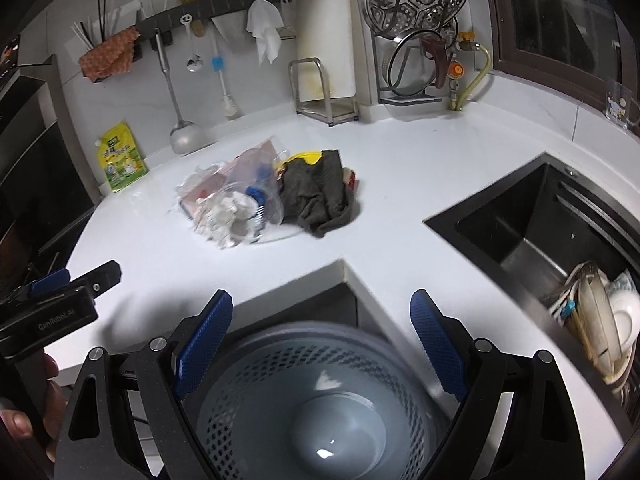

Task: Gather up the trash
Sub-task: 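Reach the right gripper to the dark grey cloth and grasp it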

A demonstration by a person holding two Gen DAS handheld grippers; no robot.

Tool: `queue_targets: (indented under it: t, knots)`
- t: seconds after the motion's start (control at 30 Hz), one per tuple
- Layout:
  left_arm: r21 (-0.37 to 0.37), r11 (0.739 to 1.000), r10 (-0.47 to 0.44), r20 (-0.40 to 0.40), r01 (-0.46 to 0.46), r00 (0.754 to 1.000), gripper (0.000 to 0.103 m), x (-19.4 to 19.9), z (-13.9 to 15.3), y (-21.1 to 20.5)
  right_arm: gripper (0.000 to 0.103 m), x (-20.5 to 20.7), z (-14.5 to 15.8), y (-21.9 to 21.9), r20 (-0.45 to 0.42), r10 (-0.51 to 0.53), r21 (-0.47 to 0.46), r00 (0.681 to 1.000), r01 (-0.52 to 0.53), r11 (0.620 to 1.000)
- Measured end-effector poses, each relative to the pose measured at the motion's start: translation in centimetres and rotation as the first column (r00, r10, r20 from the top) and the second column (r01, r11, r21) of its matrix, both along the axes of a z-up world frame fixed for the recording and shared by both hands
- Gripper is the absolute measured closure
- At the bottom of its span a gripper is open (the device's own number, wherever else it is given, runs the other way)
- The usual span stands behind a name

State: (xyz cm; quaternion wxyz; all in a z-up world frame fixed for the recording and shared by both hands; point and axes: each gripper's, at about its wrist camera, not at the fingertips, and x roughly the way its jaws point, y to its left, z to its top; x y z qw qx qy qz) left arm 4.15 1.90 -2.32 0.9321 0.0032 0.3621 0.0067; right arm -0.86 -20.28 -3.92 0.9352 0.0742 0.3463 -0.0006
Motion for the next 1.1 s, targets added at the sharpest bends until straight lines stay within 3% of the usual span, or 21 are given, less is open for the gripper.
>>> queue_targets:
  t: [0.37, 0.53, 1.1]
  knots:
    - [-0.026, 0.999, 0.024, 0.006, -0.023, 1.000, 0.006, 4.8, 0.0, -0.8, 0.017, 7.2, 0.6, -1.7, 0.000, 0.025, -0.017, 1.000, -0.025, 1.000]
    - [-0.029, 1.000, 0.013, 0.001, -0.013, 1.000, 0.006, 5.9, -0.5, -1.9, 0.017, 10.7, -0.2, -2.2, -0.039, 0.035, -0.032, 0.999, -0.037, 0.999]
    - [-0.017, 1.000, -0.018, -0.036, 0.017, 0.999, 0.006, 6.3, -2.5, -4.0, 0.017, 17.1, -2.6, -1.9, -0.097, 0.108, -0.035, 0.989, -0.112, 0.993]
